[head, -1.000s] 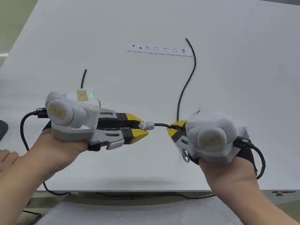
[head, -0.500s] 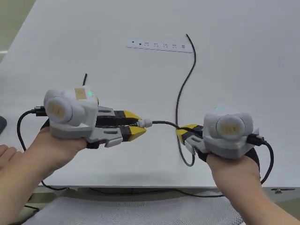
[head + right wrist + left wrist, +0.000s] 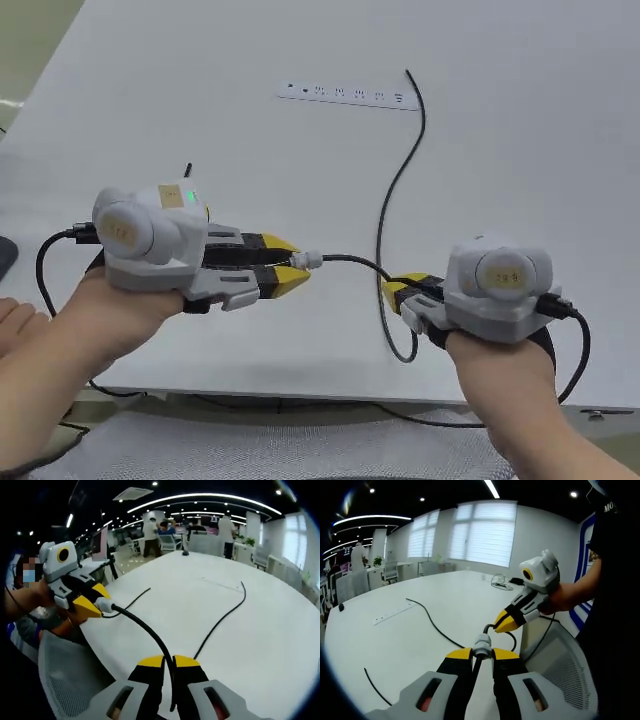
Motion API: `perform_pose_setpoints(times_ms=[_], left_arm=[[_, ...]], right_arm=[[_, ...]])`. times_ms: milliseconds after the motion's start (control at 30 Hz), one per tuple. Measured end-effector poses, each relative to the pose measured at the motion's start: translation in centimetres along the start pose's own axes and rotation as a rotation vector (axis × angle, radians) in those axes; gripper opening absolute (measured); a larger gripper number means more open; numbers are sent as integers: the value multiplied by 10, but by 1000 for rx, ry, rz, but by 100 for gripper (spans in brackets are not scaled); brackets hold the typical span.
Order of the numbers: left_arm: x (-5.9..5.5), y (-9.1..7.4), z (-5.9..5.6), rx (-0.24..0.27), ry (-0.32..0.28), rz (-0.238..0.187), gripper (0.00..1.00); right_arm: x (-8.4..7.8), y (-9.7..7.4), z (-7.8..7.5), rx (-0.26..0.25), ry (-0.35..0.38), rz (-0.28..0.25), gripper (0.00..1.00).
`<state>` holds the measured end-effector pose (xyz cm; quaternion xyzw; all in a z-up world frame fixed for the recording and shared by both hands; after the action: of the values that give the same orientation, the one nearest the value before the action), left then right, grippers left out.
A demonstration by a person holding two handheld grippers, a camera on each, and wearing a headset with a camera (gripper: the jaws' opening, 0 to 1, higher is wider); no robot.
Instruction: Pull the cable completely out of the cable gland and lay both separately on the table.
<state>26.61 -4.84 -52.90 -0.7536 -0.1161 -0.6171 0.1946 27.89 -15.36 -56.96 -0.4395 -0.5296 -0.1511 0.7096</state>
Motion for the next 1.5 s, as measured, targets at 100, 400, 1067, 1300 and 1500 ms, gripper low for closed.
perform_pose_setpoints(times_ms=[100, 400, 1067, 1300, 1500], left_arm=[[0, -1, 0, 8, -3, -1, 15], [5, -2, 5, 25, 4, 4, 15], [-2, -1, -2, -57, 39, 42, 15], [-8, -5, -5, -86, 41, 49, 15], [-5, -6, -4, -89, 44, 38, 15]], right_arm=[[6, -4, 0, 14, -87, -4, 1], [48, -6, 20, 87, -367, -38, 12], [49, 26, 70, 222, -584, 57, 4], [39, 25, 73, 197, -538, 69, 1], [39, 24, 68, 162, -456, 57, 1]])
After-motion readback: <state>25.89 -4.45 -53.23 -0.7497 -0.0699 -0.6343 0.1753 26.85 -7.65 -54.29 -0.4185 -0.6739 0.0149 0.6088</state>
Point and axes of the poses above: the centre of the closed fingertips' face, and the gripper's own axes: y roughly forward along the fingers, z roughly to its left, x roughly out of its top, the point moved 1 cm from there along -y, roughly backward along the fingers, and after that the axes turned 13 degrees about -z, right-handed, at the moved point
